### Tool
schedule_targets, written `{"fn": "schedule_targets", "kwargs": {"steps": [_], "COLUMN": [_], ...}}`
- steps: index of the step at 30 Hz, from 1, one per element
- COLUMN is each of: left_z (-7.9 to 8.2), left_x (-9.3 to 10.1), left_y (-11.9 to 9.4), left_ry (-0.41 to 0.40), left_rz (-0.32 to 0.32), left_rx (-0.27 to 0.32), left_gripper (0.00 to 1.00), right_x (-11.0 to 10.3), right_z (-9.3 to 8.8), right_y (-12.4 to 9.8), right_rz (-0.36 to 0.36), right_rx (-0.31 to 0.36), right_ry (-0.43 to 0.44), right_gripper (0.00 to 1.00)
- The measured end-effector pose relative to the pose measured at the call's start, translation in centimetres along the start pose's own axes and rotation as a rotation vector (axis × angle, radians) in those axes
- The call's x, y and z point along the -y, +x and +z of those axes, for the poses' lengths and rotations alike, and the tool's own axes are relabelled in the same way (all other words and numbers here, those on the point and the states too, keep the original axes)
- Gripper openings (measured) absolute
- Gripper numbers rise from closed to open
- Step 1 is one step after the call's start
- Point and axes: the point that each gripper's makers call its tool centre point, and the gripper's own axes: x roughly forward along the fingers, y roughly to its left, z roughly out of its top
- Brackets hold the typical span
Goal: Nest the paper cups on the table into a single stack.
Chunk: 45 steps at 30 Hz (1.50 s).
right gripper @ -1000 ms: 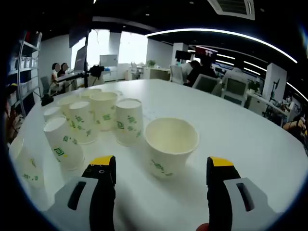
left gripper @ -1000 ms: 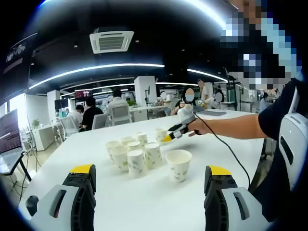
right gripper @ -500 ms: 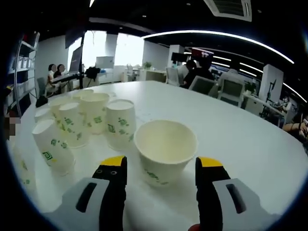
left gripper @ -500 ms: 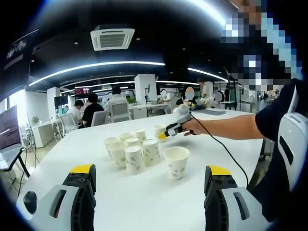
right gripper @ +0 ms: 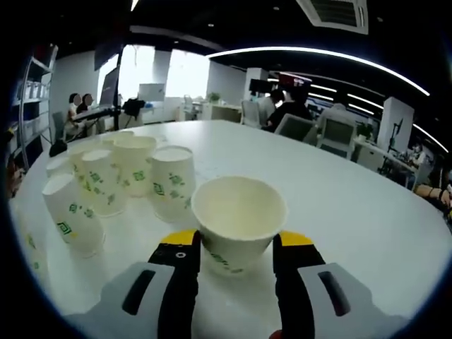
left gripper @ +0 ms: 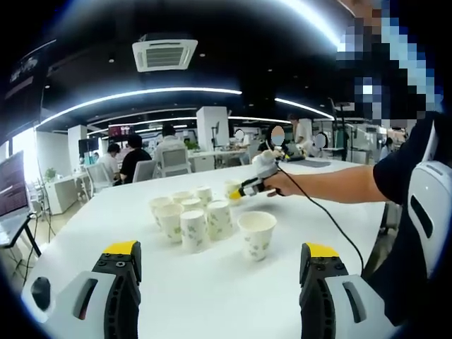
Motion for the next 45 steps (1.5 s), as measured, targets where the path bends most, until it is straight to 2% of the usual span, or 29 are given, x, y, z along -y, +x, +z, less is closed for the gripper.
{"fn": "schedule_targets", "kwargs": {"steps": [15, 22, 29, 45], "left_z": [-0.2, -0.1, 0.0, -0.2], "left_x": [-0.1, -0.1, 0.1, -0.3], "left_y": [0.1, 0.1, 0.3, 0.6], "left_ry": [-0.004, -0.011, -0.016, -0.045], "left_rz": [-0.003, -0.009, -0.021, -0.037], "left_rx": [0.0, 0.007, 0.013, 0.027], "left_gripper": [0.98, 0.97, 0.96, 0.93], "right_x": [0.5, 0.1, -1.1, -4.5], "right_z": [1.2, 2.5, 4.3, 6.2], "right_y": [-1.7, -3.1, -4.6, -7.5], "right_rz": [-0.004, 0.018, 0.05, 0.124], "right_rx": [0.035, 0.062, 0.098, 0.143], "right_ry": [-0.001, -0.014, -0.046, -0.12], "right_gripper": [0.42, 0.42, 0.42, 0.42]}}
